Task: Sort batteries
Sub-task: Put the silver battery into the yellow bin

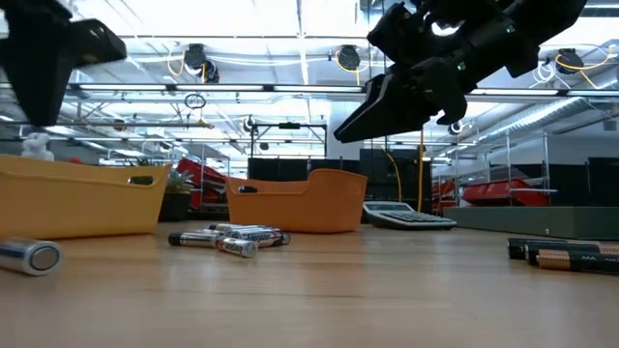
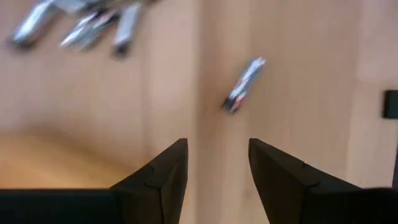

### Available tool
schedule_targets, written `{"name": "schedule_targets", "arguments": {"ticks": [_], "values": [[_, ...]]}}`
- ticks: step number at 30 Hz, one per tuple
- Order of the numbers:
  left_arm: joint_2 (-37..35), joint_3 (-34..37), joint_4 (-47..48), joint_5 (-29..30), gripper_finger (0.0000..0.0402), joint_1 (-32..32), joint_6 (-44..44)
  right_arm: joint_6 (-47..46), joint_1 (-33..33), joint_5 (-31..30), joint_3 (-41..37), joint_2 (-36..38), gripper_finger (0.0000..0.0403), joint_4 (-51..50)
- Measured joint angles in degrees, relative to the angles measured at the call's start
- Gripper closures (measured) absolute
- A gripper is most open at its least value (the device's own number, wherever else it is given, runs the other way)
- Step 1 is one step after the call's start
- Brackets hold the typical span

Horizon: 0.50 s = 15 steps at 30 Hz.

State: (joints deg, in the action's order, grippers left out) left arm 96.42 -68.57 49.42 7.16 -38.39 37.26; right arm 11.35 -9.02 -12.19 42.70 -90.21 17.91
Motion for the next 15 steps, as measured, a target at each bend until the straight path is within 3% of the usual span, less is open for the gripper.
{"name": "schedule_targets", "arguments": {"ticks": [7,15], "values": [[4.98,0.01,-9.22,0.03,0.0222,-0.37,-3.57,-0.02,0.37,0.00,0.00,0.00,0.0257,-0.27],[9.07,0.01,-11.01,0.63,0.0222,-0.51,-7.61,-0.42,0.35,0.00,0.00,0.00,0.0257,-0.68]]}}
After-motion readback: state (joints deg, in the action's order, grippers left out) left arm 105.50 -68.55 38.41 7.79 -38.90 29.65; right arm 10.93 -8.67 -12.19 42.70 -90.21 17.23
